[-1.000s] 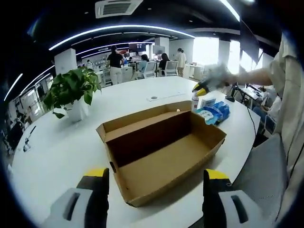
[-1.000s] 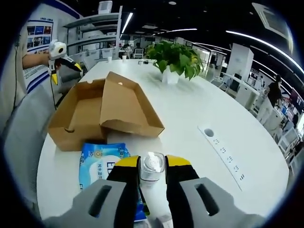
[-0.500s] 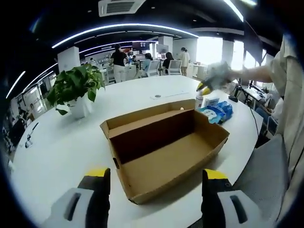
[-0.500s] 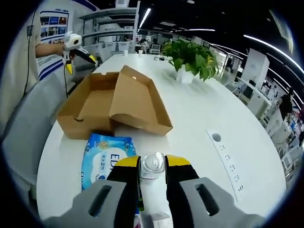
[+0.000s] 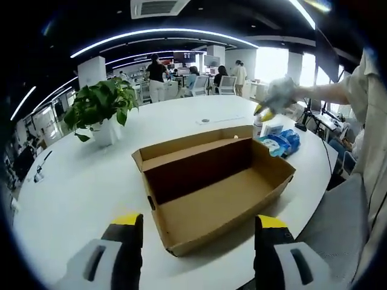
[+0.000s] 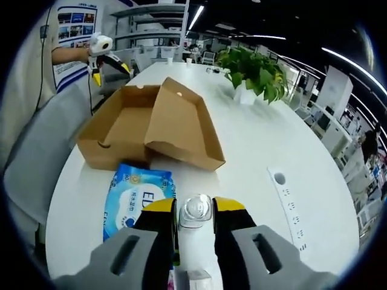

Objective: Operate the shoe box by opening the lid, removing the specified soft item, and placing it in the target area until the item is outside and the box remains undamaged.

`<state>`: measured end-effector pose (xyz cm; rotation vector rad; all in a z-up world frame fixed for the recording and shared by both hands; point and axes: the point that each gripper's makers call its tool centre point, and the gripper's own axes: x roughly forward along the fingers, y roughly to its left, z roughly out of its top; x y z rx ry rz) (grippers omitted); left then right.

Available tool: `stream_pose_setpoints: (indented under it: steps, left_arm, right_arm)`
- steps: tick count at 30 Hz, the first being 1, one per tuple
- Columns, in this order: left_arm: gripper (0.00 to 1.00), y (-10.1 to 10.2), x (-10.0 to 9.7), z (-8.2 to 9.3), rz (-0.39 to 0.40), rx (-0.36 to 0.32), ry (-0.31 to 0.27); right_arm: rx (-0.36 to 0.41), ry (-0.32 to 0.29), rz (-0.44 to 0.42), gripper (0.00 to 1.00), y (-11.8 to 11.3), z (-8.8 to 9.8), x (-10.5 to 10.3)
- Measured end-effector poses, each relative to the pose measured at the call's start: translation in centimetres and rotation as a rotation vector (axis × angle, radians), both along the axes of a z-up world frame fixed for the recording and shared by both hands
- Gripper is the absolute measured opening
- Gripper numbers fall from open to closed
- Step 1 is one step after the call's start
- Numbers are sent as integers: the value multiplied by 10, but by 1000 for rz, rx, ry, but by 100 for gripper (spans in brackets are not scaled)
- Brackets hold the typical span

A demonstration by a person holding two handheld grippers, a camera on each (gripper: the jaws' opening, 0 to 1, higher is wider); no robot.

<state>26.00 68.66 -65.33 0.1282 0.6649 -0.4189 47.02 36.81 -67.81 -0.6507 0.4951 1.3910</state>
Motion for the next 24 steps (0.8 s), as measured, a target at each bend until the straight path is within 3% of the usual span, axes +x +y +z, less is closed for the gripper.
stream_pose_setpoints:
  steps: [5,15,24]
  left_arm:
    - [74,2,1,-1,16,1,5]
    - [57,22,2,-7,92,27,25]
    - [39,32,2,-19,144,47,72]
  right_arm:
    - [-5,-4,-12,23,-1,0,2]
    - [43,2,-57,27,10,18,1]
    - [55,72,-151,27,25,26,-5]
